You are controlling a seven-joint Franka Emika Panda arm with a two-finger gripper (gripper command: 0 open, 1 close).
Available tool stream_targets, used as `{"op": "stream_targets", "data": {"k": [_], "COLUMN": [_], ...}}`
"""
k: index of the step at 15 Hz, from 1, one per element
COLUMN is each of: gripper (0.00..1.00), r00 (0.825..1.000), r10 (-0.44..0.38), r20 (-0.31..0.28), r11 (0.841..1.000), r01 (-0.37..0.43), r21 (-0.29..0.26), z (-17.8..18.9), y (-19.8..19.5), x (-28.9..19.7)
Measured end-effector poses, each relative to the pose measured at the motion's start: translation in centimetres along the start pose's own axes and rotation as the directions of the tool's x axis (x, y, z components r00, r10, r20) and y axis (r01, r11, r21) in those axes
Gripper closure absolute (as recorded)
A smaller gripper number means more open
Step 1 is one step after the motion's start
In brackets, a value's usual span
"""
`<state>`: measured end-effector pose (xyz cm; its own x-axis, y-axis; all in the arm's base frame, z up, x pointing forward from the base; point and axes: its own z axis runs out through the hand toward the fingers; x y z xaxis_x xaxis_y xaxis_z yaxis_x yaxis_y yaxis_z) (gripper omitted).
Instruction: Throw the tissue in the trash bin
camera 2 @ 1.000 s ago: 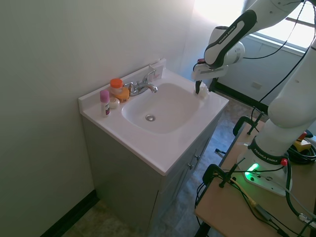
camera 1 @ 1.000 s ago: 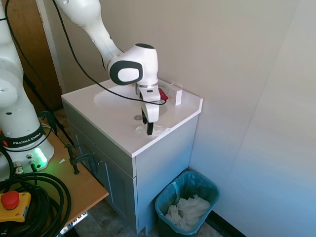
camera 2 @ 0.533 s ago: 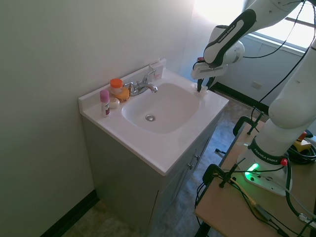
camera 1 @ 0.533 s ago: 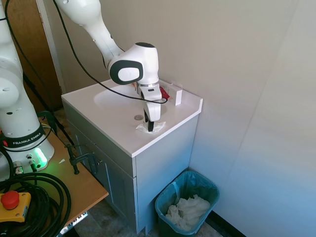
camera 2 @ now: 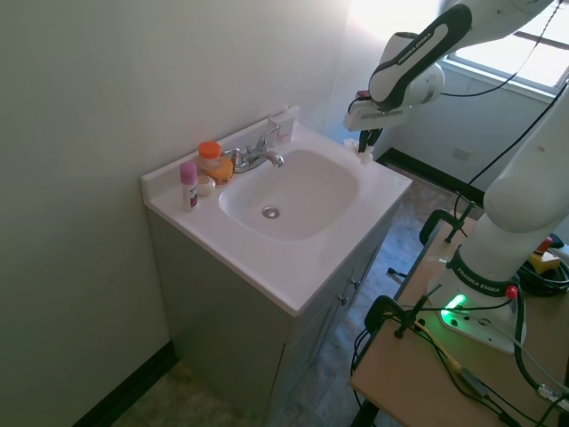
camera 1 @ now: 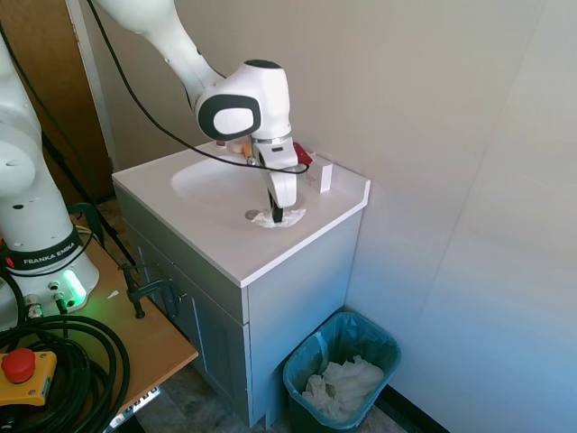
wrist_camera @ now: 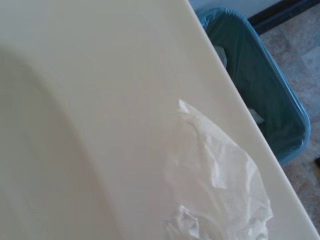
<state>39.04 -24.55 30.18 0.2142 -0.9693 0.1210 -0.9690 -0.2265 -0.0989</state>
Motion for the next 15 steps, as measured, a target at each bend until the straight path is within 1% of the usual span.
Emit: {"op": "stream_targets", "data": {"k": [2,3,4,6,8,9,11,13,14,15], "gripper": [1.00,1.00,1.00,1.00,1.00,1.00,1.00,1.00,1.00,0.00], "r00": [0.998,0.993,0.985,0.957,0.918,0.905,0.894,0.891,0.890,0.888], "r10": [0.067,0.112,0.167,0.286,0.390,0.418,0.441,0.447,0.448,0.452], "r20": [-0.015,-0.027,-0.036,-0.054,-0.074,-0.080,-0.084,-0.083,-0.087,-0.089], "r11": [0.996,0.990,0.981,0.952,0.916,0.905,0.897,0.894,0.894,0.892], "r01": [-0.066,-0.109,-0.162,-0.277,-0.378,-0.407,-0.436,-0.446,-0.448,-0.453], "r21": [0.059,0.087,0.107,0.133,0.136,0.122,0.069,0.026,0.014,0.010], "z": [-3.4,-4.8,-5.7,-5.7,-3.1,-1.2,3.3,7.6,9.1,10.0], "y": [0.8,1.5,2.2,3.8,4.6,4.5,3.4,2.2,1.7,1.3], "x": [2.0,3.7,5.6,10.0,14.0,15.3,16.8,17.7,18.2,18.6]}}
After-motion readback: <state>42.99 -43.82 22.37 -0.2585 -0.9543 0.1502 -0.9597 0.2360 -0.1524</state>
